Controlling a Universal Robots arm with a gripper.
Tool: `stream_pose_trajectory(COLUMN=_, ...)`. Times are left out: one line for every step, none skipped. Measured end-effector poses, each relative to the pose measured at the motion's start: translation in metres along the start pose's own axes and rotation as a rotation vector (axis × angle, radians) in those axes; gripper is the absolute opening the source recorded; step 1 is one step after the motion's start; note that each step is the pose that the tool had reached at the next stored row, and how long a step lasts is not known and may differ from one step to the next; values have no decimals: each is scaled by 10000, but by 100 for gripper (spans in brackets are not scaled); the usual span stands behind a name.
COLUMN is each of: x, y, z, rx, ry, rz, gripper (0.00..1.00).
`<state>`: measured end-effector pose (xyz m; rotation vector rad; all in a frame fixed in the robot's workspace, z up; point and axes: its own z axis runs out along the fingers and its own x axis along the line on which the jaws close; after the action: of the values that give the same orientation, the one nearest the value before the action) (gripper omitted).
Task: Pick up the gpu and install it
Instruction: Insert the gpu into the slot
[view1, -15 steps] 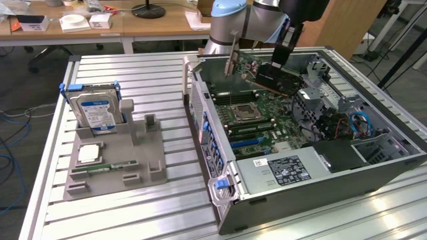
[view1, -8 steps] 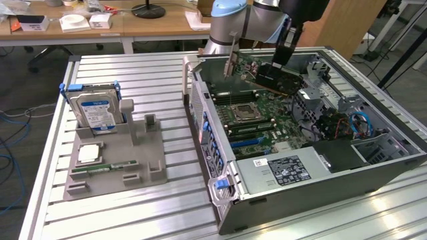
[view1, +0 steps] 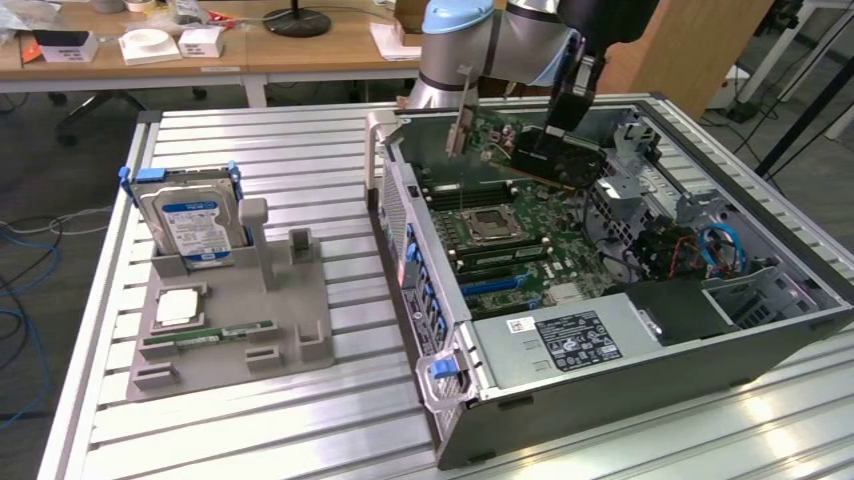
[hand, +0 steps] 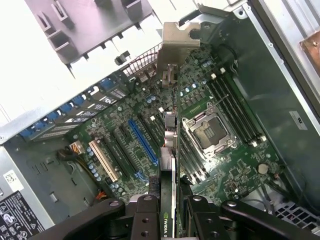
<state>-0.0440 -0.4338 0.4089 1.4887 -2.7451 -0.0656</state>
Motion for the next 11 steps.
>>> stream_pose_trajectory(x=0, y=0, z=0, rx=0, ry=3, rz=-70, gripper=26)
stream_pose_trajectory(x=0, y=0, z=0, rx=0, ry=7, rz=-147, gripper=26)
stream_pose_trajectory(x=0, y=0, z=0, rx=0, ry=10, rz=-217, gripper=26)
stream_pose_trajectory(x=0, y=0, z=0, rx=-1, ry=13, rz=-289, gripper=26)
stream_pose_trajectory(x=0, y=0, z=0, rx=-1, ry=17, rz=-361, gripper=26)
stream_pose_trajectory(x=0, y=0, z=1, rx=-1, ry=20, rz=-431, gripper=26)
stream_pose_trajectory(x=0, y=0, z=1, rx=-2, ry=23, rz=-505, gripper=26)
stream_pose_trajectory(x=0, y=0, z=1, rx=-2, ry=27, rz=-577, gripper=26)
stream_pose_trajectory(x=0, y=0, z=1, rx=-2, ry=30, rz=-654, gripper=26)
stream_pose_trajectory(x=0, y=0, z=1, rx=-2, ry=33, rz=-726, gripper=26)
stream_pose_trajectory(x=0, y=0, z=1, rx=-3, ry=37, rz=-798, gripper=26)
